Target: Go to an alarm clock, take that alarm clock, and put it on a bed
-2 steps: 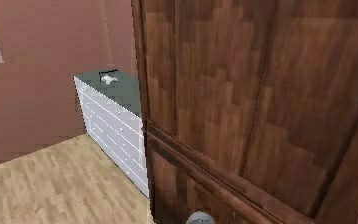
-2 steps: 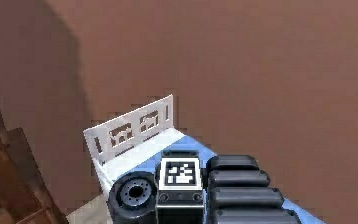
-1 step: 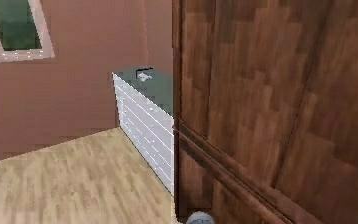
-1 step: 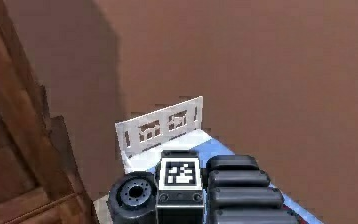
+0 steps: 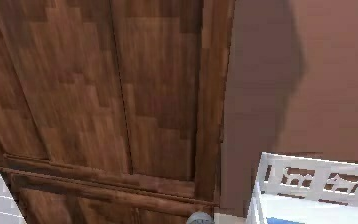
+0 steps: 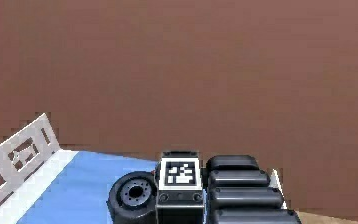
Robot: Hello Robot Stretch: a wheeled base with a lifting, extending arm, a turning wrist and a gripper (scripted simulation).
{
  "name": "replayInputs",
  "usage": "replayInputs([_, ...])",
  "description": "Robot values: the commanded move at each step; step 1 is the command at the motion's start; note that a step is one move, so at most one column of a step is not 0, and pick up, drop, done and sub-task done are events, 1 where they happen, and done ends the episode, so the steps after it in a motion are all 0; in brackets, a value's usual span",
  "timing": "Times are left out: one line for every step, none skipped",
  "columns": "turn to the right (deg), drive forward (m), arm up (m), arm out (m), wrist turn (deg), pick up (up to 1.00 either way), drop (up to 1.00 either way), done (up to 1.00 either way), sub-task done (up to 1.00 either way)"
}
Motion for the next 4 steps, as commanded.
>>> replayInputs([33.0, 0.00, 0.00, 0.00, 0.0, 0.00, 0.00, 0.00, 0.00])
replayInputs([-45.0, 0.00, 0.00, 0.00, 0.0, 0.00, 0.00, 0.00, 0.00])
replayInputs([-15.0, 0.00, 0.00, 0.00, 0.0, 0.00, 0.00, 0.00, 0.00])
replayInputs([0.0, 0.00, 0.00, 0.36, 0.0, 0.00, 0.00, 0.00, 0.00])
